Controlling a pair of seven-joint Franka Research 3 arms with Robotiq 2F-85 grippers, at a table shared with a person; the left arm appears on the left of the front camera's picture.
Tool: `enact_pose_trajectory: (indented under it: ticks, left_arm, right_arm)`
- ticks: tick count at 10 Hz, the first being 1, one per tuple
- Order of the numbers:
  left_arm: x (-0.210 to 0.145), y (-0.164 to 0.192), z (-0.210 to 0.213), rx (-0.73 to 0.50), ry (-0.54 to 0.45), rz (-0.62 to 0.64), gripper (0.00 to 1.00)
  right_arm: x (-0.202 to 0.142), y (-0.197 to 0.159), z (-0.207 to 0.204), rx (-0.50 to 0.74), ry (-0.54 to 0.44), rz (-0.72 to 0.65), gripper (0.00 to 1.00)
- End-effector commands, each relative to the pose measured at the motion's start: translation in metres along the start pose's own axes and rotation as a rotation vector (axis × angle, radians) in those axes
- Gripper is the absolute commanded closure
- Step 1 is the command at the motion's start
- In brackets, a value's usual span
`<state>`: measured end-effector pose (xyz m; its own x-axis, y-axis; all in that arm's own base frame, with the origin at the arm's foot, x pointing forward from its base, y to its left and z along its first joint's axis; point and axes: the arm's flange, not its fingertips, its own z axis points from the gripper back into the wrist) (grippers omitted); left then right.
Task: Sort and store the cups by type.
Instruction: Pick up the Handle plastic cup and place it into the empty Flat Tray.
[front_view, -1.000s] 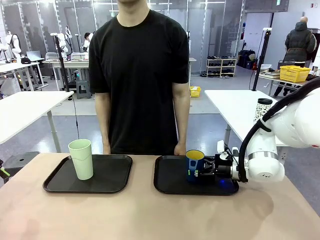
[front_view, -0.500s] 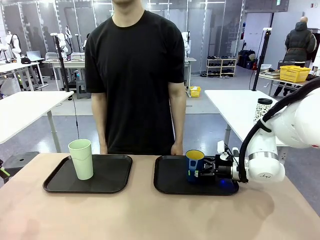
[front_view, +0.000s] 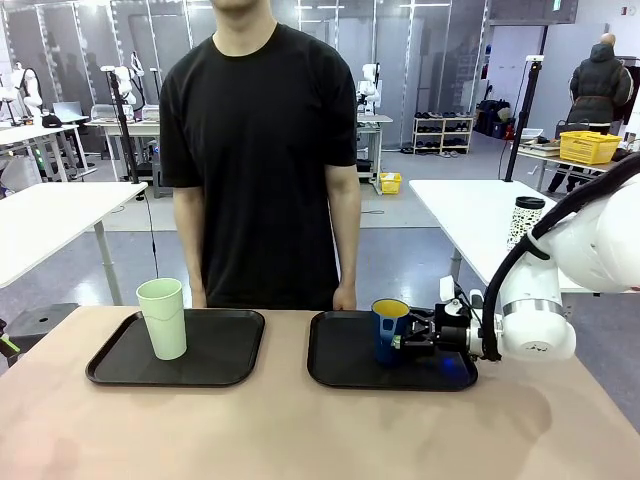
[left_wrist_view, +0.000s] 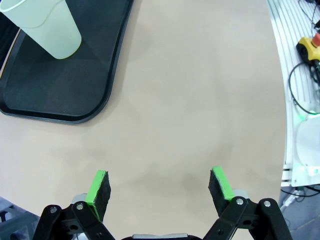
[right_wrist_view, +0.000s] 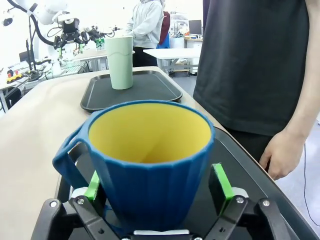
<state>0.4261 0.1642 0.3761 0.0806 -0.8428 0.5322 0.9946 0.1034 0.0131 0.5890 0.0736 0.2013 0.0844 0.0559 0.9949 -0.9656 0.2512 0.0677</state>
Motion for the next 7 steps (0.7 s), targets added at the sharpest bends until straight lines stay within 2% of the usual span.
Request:
enact_pose_trajectory:
  ticks: [1, 7]
  left_arm:
    - [-0.002, 0.004, 0.002, 0.011, -0.027, -0.018, 0.0]
    - [-0.002, 0.004, 0.002, 0.011, -0.027, -0.018, 0.0]
  right_arm:
    - [0.01, 0.009, 0.01, 0.019, 0.007, -0.021, 0.0]
    - [0.011, 0.017, 0.039, 0.013, 0.035, -0.019, 0.0]
